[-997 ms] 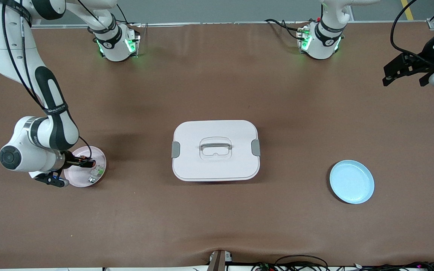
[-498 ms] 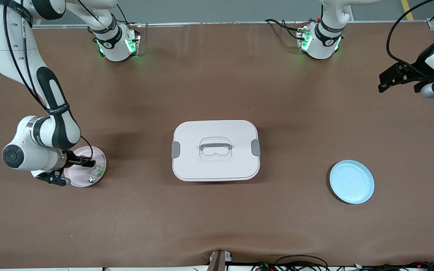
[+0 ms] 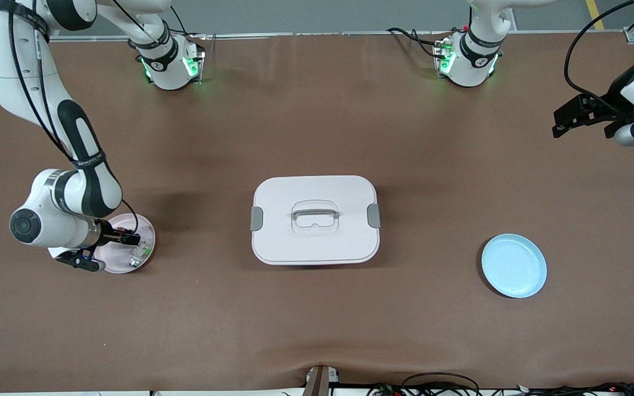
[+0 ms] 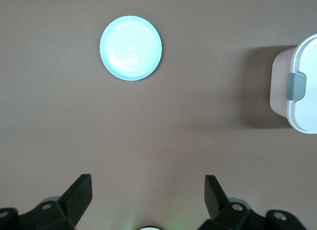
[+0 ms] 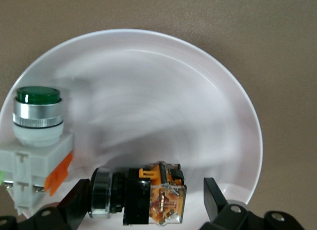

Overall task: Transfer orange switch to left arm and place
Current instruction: 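Close the right gripper on the orange switch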

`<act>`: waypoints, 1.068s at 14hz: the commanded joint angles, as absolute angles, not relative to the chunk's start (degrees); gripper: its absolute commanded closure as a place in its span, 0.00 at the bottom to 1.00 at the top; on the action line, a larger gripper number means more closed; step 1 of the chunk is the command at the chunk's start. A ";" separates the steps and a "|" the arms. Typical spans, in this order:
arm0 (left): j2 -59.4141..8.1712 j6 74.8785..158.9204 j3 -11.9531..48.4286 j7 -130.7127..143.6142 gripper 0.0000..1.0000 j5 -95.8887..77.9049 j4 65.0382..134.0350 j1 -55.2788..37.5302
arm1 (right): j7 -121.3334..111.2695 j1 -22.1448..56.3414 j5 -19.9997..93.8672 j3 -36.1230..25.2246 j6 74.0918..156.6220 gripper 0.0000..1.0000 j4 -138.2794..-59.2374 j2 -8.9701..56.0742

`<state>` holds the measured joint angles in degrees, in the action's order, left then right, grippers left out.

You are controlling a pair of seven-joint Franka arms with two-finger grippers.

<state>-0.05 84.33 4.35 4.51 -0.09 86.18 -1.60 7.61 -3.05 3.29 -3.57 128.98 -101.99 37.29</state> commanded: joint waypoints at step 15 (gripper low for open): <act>0.26 84.55 5.36 4.66 0.00 4.48 85.43 -1.32 | 6.33 -2.29 3.34 -3.25 112.02 0.81 -96.61 33.58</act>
<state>-0.12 84.49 4.39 4.51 2.93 85.97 -1.51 6.65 -2.59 3.29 -3.34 119.21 -99.25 36.45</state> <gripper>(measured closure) 0.000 0.273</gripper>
